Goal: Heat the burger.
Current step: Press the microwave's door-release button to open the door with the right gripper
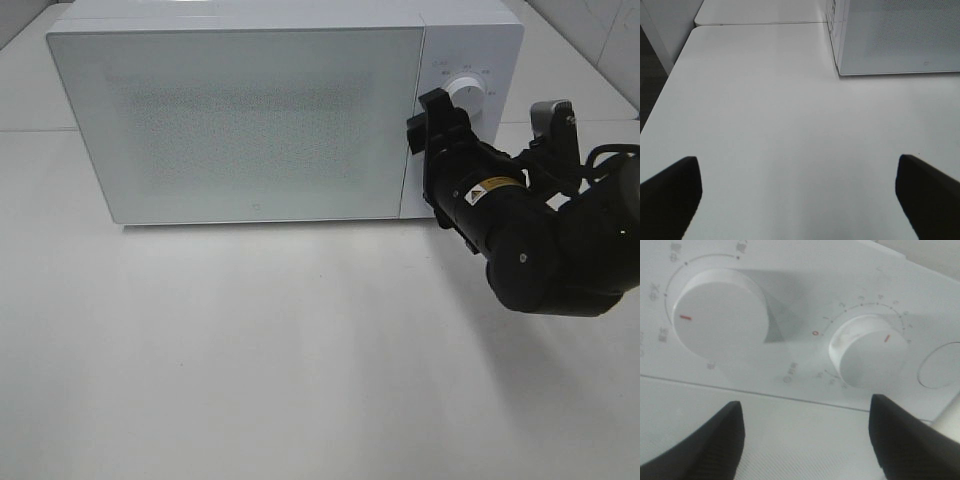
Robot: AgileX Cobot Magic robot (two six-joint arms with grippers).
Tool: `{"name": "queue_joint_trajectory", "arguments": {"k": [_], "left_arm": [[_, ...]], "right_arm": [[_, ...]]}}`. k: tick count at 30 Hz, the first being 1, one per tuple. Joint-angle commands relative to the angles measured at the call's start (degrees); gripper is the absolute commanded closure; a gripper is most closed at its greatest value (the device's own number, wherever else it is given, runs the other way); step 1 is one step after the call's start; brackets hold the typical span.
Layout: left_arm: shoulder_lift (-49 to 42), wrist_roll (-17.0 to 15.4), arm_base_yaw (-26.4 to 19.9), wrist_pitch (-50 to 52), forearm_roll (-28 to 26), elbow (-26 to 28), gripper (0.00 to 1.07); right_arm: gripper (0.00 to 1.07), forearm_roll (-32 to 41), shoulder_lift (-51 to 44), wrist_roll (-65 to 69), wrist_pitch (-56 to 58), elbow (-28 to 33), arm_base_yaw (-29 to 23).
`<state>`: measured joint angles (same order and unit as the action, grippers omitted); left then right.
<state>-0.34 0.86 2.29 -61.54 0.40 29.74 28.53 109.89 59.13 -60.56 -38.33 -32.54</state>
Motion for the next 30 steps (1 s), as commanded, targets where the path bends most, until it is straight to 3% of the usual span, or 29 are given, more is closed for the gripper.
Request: {"name": "queue_joint_trajectory", "arguments": {"k": [1, 19, 24, 30], "left_arm": [[-0.80, -0.06, -0.23, 0.17, -0.40, 0.00, 0.09], [-0.80, -0.06, -0.23, 0.17, -0.40, 0.00, 0.09], [-0.80, -0.06, -0.23, 0.17, -0.40, 0.00, 0.09], [-0.80, -0.06, -0.23, 0.17, -0.40, 0.00, 0.09]], "right_arm": [[0.40, -1.60, -2.98, -5.79, 5.10, 1.20, 0.23], [0.40, -6.53, -23.84, -51.68, 47.10, 2.46, 0.40], [0.40, -6.93, -29.11, -58.56, 54.89, 2.41, 0.40], [0.40, -12.83, -35.01, -59.13, 61.82, 2.41, 0.40]]}}
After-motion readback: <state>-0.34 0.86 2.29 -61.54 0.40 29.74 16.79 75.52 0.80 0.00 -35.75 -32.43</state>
